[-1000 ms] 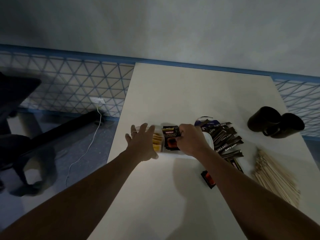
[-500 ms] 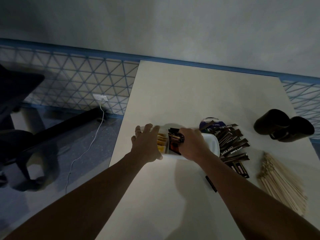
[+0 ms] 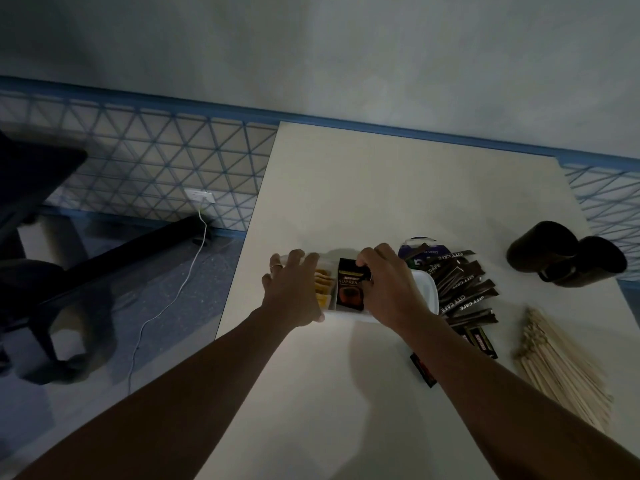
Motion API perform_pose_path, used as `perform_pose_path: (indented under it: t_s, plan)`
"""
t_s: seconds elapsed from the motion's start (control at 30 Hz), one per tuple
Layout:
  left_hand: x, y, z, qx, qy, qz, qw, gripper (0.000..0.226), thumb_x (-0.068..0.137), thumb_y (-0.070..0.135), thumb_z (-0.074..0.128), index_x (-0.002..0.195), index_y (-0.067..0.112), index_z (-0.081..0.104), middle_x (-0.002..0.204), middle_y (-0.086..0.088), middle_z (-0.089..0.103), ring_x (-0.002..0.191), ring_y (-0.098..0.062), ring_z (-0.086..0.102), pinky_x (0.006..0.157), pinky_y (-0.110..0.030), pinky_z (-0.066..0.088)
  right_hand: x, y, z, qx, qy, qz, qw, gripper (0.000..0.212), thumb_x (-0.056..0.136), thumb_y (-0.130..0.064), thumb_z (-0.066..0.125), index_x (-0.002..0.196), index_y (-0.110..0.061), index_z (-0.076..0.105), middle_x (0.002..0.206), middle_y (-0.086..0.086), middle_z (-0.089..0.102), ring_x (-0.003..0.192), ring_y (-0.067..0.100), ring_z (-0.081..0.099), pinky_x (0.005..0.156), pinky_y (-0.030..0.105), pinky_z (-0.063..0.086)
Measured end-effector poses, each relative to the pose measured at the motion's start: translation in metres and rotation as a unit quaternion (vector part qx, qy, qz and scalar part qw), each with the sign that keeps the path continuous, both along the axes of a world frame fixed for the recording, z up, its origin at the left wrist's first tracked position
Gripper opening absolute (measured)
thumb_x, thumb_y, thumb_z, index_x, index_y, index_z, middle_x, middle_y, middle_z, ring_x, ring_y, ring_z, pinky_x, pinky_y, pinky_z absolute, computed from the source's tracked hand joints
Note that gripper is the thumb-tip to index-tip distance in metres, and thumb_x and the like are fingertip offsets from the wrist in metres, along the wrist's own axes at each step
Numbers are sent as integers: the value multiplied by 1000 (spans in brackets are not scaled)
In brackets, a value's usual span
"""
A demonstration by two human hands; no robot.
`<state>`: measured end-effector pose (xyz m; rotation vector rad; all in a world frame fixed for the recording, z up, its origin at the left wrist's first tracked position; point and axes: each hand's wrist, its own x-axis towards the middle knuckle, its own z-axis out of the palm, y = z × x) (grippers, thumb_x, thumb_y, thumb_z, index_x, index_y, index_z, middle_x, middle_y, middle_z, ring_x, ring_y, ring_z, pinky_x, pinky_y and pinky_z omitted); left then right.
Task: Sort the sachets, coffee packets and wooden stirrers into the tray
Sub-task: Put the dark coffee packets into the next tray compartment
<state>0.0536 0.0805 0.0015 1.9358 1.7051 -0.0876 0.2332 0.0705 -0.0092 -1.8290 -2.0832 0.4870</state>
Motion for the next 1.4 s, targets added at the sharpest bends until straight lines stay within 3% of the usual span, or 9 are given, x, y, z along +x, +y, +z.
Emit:
perform_pose_path:
  t_s: [0.1, 0.23, 0.47, 0.7, 0.93, 1.27, 1.33, 1.4]
  plan:
    - [0, 0, -1, 2, -1, 0, 1000, 103, 64, 37, 88, 146, 26, 28, 150, -1, 28, 142, -40, 15, 110, -54, 32, -4, 1, 2, -42, -77, -10, 996, 69, 72, -9, 80, 131, -15, 45, 124, 9, 40, 95, 28, 59, 70, 39, 57]
    - [0, -1, -2, 3, -3, 2, 1000, 103, 63, 36, 89, 145, 25, 28, 150, 0, 27, 143, -40, 14, 110, -54, 32, -9, 6, 1, -69, -177, 0, 982, 74, 72, -31, 84, 132, -20, 41, 123, 6, 36, 99, 24, 57, 73, 34, 54]
    - [1, -1, -1, 4, -10, 15, 1000, 101, 64, 35, 89, 145, 26, 29, 150, 0, 27, 143, -40, 14, 110, -53, 32, -14, 11, 0, -77, -213, 30, 974, 65, 77, -24, 79, 132, -23, 45, 120, 5, 42, 99, 25, 58, 66, 34, 47]
    - [1, -2, -1, 11, -10, 15, 1000, 102, 61, 35, 90, 144, 26, 31, 148, 0, 30, 140, -39, 19, 108, -52, 35, -13, 9, -3, -72, -214, 26, 974, 63, 81, -17, 74, 137, -26, 45, 121, 6, 44, 98, 26, 59, 64, 33, 41]
    - [2, -4, 0, 10, -8, 20, 1000, 104, 61, 36, 89, 145, 27, 29, 151, 0, 27, 142, -39, 16, 110, -53, 32, -7, 8, -5, -82, -180, 38, 979, 73, 84, -23, 73, 146, -28, 36, 130, 6, 43, 110, 27, 57, 80, 39, 52]
    - [6, -5, 7, 13, -1, 12, 1000, 115, 63, 45, 87, 152, 29, 17, 161, 0, 14, 148, -42, 1, 118, -58, 15, 24, -8, 12, -38, -93, -18, 995, 68, 87, -33, 71, 145, -30, 37, 134, 4, 46, 117, 25, 56, 84, 39, 53]
    - [14, -8, 14, 41, -16, 3, 999, 107, 64, 46, 86, 150, 28, 25, 159, -1, 21, 148, -40, 6, 119, -53, 16, 36, -16, 16, -29, -69, -41, 996, 66, 87, -36, 71, 145, -29, 40, 137, 3, 47, 118, 23, 56, 88, 40, 52]
    - [24, -12, 20, 86, -58, 2, 995, 91, 63, 44, 86, 141, 26, 43, 148, -3, 39, 142, -35, 26, 116, -46, 25, 49, -23, 19, -22, -39, -71, 996, 62, 87, -37, 72, 143, -28, 46, 138, 3, 50, 118, 23, 56, 90, 39, 52]
